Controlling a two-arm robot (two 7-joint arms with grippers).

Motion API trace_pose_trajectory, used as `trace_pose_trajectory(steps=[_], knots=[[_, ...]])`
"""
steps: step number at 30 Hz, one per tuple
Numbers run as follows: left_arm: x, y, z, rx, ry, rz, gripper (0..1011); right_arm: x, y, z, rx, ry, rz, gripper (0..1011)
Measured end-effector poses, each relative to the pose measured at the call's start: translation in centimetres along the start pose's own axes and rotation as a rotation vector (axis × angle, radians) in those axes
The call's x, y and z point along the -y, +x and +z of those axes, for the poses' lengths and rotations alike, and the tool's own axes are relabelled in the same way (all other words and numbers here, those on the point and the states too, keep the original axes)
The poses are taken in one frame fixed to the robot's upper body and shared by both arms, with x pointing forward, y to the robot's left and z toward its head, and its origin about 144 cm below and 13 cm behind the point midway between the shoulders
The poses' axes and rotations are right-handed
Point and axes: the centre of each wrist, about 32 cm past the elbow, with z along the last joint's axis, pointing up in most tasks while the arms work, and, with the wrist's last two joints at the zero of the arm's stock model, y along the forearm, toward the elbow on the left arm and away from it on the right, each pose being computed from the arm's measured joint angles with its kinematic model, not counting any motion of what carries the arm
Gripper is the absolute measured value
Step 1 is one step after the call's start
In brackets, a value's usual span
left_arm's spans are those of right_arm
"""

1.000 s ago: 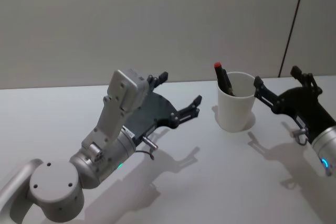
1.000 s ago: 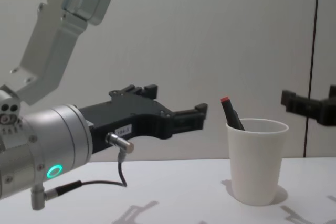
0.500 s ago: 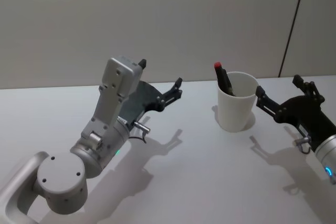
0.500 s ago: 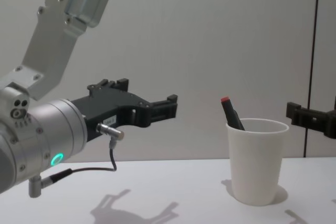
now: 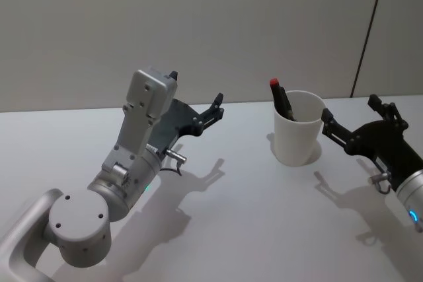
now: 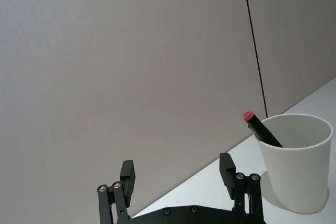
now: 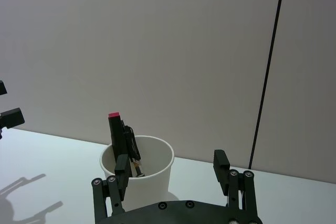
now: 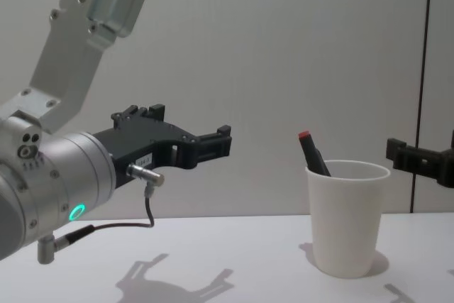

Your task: Place the pen into the pen holder.

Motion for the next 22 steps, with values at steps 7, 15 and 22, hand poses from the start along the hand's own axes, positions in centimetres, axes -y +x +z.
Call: trace_pose_trajectory(steps=[7, 15, 22], knots=[[0.0, 0.01, 0.0, 0.0, 0.0, 0.0, 1001, 0.0, 0.0, 0.0, 0.0, 0.0, 0.0, 1001], [0.0, 0.03, 0.0, 0.0, 0.0, 0.001, 1001, 0.0, 0.0, 0.0, 0.0, 0.0, 0.0, 1001], [0.0, 0.03, 0.0, 0.0, 0.0, 0.001, 1001, 0.0, 0.0, 0.0, 0.0, 0.0, 0.0, 1001]])
